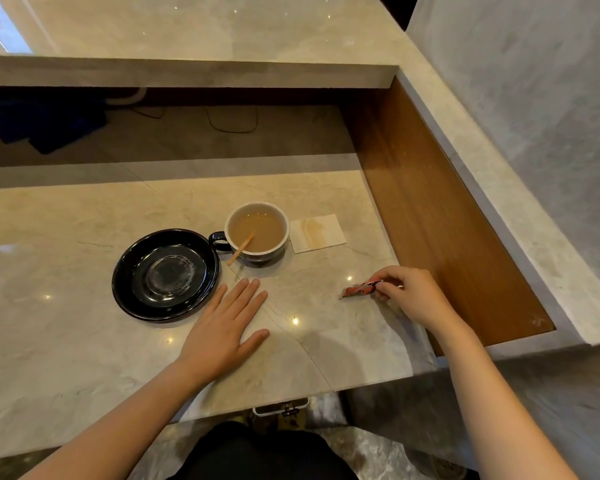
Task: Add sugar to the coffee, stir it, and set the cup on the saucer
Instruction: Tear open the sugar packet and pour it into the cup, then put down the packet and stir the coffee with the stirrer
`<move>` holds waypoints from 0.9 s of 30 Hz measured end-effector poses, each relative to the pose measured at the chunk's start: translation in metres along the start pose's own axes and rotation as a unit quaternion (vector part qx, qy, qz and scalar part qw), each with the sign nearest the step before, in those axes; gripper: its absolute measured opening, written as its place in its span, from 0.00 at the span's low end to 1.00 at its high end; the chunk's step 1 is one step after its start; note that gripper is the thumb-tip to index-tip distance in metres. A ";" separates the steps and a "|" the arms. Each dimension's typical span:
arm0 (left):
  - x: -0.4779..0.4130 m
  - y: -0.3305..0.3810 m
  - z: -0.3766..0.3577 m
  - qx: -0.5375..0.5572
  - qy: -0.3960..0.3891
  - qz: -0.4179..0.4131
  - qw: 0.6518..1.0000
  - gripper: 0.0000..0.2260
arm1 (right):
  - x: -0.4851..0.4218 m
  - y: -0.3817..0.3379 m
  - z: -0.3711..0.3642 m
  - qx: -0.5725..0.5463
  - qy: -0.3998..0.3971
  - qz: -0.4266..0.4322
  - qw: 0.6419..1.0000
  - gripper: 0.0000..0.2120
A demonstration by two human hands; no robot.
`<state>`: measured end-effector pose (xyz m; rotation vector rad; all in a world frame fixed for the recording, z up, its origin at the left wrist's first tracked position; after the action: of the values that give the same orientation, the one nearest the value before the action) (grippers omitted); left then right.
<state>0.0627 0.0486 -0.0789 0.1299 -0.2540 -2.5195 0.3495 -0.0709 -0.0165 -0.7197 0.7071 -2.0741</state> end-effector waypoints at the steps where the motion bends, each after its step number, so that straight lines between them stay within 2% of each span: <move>1: 0.000 0.000 -0.001 -0.002 0.000 0.001 1.000 0.31 | -0.001 0.000 0.001 0.000 -0.002 0.005 1.000 0.09; 6: 0.001 0.001 -0.001 -0.013 -0.001 -0.002 1.000 0.30 | -0.011 -0.001 -0.002 0.047 0.014 0.011 0.999 0.09; 12: 0.008 -0.014 0.001 -0.011 0.004 0.024 1.000 0.30 | -0.039 -0.023 -0.031 0.125 0.016 0.067 0.990 0.10; 21: -0.001 0.003 -0.001 -0.013 0.003 -0.019 1.000 0.30 | -0.028 -0.002 -0.024 0.154 0.091 0.037 0.983 0.08; 25: 0.000 0.001 -0.001 -0.004 0.012 -0.017 1.000 0.31 | -0.030 -0.016 -0.023 0.195 0.111 0.048 0.973 0.10; 27: 0.000 0.000 -0.002 0.000 0.015 -0.017 1.000 0.31 | -0.031 -0.039 -0.027 0.182 0.133 0.083 0.971 0.12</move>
<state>0.0634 0.0481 -0.0808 0.1732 -0.2426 -2.5492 0.3271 -0.0193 -0.0156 -0.1710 0.4891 -2.0844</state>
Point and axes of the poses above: each hand's wrist, its own x-axis away from the middle knuckle, its own z-axis out of the back of the hand, y = z × x, the point moved 3 cm from there along -x, towards the middle knuckle, and after that the axes turned 6 degrees about y, right-handed, at the moved point
